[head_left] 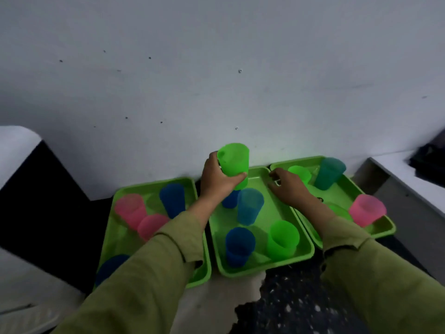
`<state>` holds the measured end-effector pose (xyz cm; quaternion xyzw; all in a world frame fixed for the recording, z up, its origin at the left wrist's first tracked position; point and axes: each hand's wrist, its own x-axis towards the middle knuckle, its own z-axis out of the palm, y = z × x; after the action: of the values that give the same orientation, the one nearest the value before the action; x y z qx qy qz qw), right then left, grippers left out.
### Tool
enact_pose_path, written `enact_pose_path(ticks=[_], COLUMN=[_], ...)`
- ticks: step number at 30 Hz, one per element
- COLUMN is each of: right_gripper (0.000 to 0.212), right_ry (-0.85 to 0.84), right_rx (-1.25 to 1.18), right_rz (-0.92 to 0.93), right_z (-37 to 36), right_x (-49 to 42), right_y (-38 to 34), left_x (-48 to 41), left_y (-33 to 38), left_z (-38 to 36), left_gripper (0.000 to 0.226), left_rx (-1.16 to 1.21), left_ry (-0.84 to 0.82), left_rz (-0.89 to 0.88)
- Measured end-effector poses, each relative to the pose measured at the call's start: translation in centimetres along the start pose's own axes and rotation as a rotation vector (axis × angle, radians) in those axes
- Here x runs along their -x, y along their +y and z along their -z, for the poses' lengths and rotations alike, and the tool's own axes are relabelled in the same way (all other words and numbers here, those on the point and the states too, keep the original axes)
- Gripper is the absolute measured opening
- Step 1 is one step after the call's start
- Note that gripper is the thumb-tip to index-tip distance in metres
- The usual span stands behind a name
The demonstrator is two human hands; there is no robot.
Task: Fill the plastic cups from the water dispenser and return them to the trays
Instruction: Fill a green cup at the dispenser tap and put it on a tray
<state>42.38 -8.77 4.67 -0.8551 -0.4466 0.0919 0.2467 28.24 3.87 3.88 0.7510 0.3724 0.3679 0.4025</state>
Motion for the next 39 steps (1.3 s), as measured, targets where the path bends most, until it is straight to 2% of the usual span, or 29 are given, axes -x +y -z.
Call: enact_pose_path(ticks=[8,13,25,33,39], right_gripper=[0.038,0.041,0.039,0.039,0.040], right_ry=[-0.310,-0.438,-0.426,-0.443,-0.458], right_rx=[0.131,0.211,0.265,0.242,0.234], right_rz=[-0.033,-0.003,0.122,0.128,0.117], right_z=[-2.7,-4.5,-5.2,-5.0,-4.8], right_x=[-4.6,-5.9,-5.9,-5.9,-5.8], right_y=[6.8,9.8,12.0,12.1,11.9], left_x=[-4.5,-6.5,-7.1,-6.7,-6.8], left_y=[0.0,-1.2,-3.5,-4.0,-3.5], left_z=[-6.7,-10.5,-15.0,-15.2,-14.3], left_gripper=[0.082,0.081,0.088,0.092,0.085], left_rx=[-0.170,-0.279,-0.481,-0.512,-0.499], left_ry=[-0.118,-0.208,-0.443,-0.460,-0.462], left_rz=[0.043,0.129,0.218,0.244,0.246])
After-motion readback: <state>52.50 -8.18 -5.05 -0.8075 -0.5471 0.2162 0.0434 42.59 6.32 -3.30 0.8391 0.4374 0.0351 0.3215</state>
